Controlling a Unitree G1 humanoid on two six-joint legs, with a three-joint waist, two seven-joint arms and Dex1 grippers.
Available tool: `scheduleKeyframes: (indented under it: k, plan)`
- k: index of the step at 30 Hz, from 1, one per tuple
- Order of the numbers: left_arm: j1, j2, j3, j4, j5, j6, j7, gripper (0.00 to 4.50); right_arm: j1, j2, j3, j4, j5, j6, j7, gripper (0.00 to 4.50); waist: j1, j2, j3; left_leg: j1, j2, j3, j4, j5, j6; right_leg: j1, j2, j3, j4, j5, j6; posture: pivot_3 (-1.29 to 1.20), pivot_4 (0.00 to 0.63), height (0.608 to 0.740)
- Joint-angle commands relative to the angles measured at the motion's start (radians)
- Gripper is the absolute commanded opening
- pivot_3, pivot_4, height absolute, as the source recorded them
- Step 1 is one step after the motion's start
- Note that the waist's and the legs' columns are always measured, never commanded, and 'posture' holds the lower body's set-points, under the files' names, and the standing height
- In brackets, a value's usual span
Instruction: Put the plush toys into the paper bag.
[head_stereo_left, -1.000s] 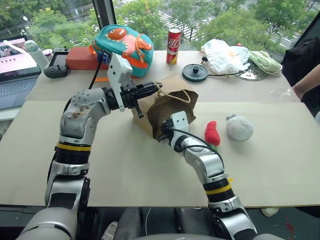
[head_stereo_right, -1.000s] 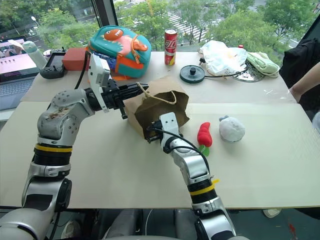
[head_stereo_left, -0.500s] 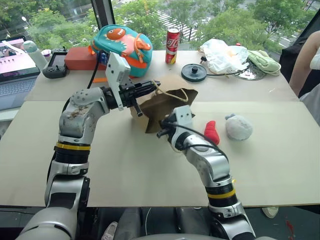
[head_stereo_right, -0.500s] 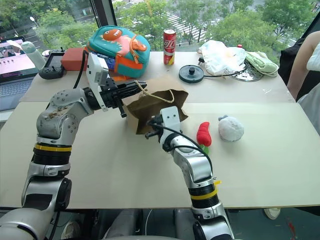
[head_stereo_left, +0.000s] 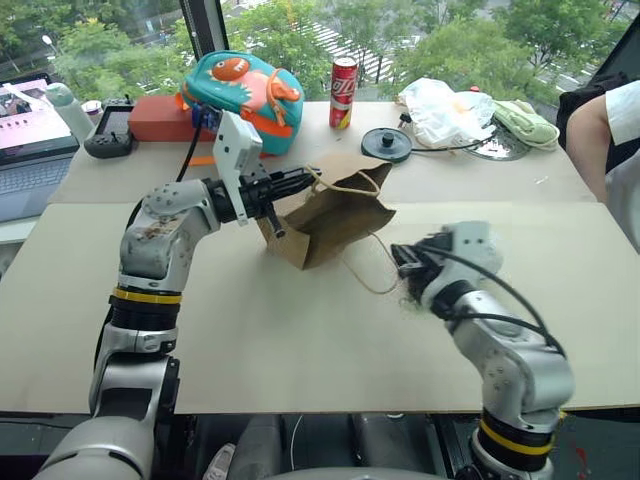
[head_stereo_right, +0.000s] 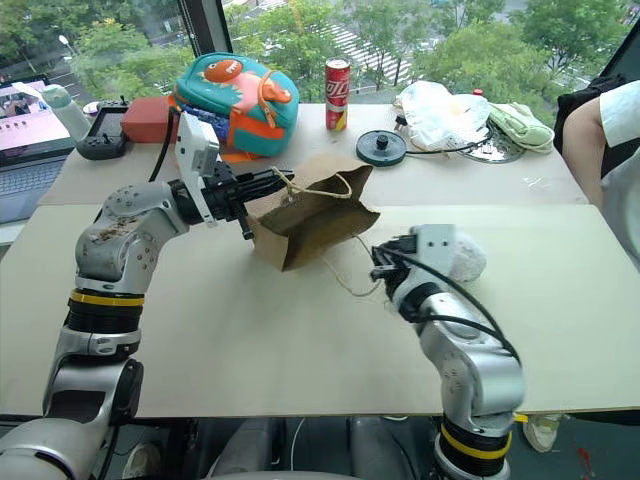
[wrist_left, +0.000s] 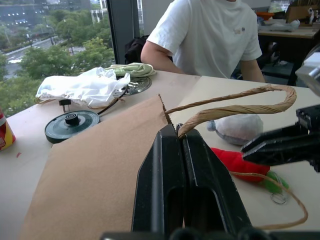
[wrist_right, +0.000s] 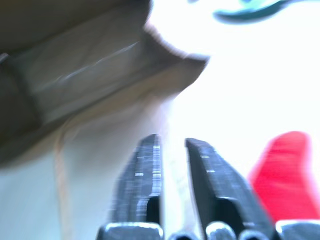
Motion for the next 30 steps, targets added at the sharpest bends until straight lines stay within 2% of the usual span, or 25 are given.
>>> scheduleKeyframes:
  k: [1,6,17,21,30]
  plan:
    - [-0.006,0.002,0.008,-0.032,-0.008,-0.023,-0.006,0.0,-0.03,-0.032,-0.092,-0.038,0.028,0.06,-0.016,2.79,0.0,0.0,0.0,0.0,0.0,0.0,0.0,0.0,0.0,0.0,0.0,0.0,0.0,0.0,0.0,0.0,0.15,0.739]
    - [-0.014,-0.001,0.007,-0.024,-0.006,-0.027,-0.008,0.0,-0.002,-0.057,-0.058,0.019,-0.001,0.073,-0.03,4.45,0.002,0.0,0.0,-0.001,0.0,0.0,0.0,0.0,0.0,0.0,-0.001,0.0,-0.001,0.0,0.0,0.0,0.15,0.739]
    - [-0.019,-0.001,0.007,-0.02,-0.003,-0.032,-0.007,0.0,0.101,-0.108,0.092,0.104,-0.084,0.042,-0.06,4.45,0.003,0.0,0.0,-0.002,-0.001,0.001,0.0,0.0,0.0,0.0,-0.001,0.001,-0.002,0.0,0.0,0.0,0.15,0.739]
    - [-0.019,0.0,0.008,-0.022,-0.004,-0.03,-0.005,0.0,0.102,-0.113,0.112,0.12,-0.112,-0.011,-0.061,3.47,0.002,0.0,0.0,-0.001,-0.001,0.001,0.0,0.0,0.0,0.0,-0.001,0.001,-0.001,0.0,0.0,0.0,0.15,0.739]
    - [-0.02,-0.002,0.007,-0.02,-0.004,-0.028,-0.003,0.0,0.1,-0.13,0.157,0.127,-0.133,-0.063,-0.041,0.3,0.003,0.0,0.0,-0.001,-0.001,0.001,0.0,0.0,0.0,0.0,-0.001,0.001,-0.002,0.0,0.0,0.0,0.15,0.739]
